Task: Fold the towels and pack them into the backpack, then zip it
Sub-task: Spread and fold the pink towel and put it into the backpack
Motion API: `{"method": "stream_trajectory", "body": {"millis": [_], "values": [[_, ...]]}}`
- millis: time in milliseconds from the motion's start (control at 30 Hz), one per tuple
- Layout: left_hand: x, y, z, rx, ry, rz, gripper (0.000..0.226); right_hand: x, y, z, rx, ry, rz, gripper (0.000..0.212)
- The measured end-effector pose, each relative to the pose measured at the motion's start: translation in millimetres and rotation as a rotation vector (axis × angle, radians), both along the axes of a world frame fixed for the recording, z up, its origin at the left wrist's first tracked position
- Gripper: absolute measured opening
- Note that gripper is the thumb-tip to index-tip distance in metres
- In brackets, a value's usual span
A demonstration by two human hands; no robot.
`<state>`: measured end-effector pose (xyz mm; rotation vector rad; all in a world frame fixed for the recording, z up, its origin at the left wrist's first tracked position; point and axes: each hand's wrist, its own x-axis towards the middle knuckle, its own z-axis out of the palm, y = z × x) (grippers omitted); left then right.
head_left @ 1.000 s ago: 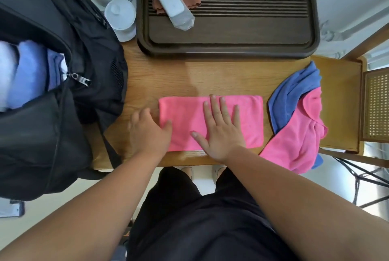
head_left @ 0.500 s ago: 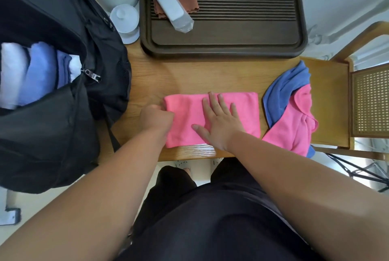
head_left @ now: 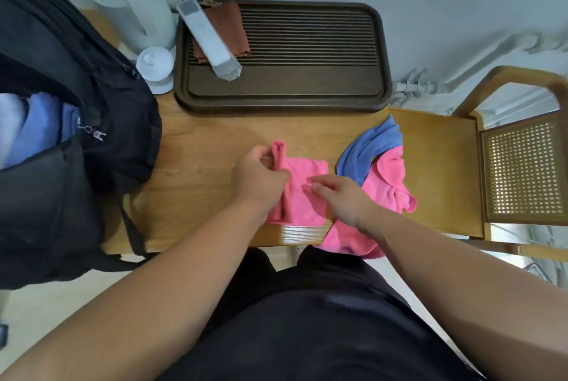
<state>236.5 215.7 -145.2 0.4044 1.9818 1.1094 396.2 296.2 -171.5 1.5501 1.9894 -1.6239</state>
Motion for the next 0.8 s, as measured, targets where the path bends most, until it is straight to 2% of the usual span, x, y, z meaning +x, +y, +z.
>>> {"method": "stream_trajectory", "body": {"millis": [100, 200, 333, 433, 533, 600, 633, 700, 800], "values": [[35, 21, -16, -0.024, 0.119, -0.118, 0.041, 17, 7, -7, -0.156, 0.071, -0.126, 0.028], [58, 33, -37, -0.067, 0.210, -0.215, 0.037, 29, 13, -16, -0.113, 0.067, -0.015, 0.023], [70, 35, -50, -0.241, 0.351, -0.392, 0.037, 37, 20, -18, -0.138, 0.146, 0.001, 0.048], [72, 28, -49, -0.217, 0.352, -0.388, 0.037, 39, 17, -21, -0.101, 0.154, 0.054, 0.062], [65, 16, -49, -0.219, 0.436, -0.292, 0.035, 36, 15, -19, 0.231, 0.043, 0.282, 0.076], [56, 7, -52, -0.247, 0.565, -0.206, 0.034, 31, 15, -16, 0.533, -0.025, 0.534, 0.076], [51, 3, -55, -0.277, 0.623, -0.165, 0.037, 27, 16, -17, 0.615, -0.056, 0.675, 0.075], [42, -3, -62, -0.359, 0.653, -0.116, 0.046, 22, 19, -22, 0.626, -0.161, 0.905, 0.073], [32, -3, -68, -0.472, 0.502, -0.111, 0.047, 23, 22, -34, 0.491, -0.325, 1.053, 0.083]]}}
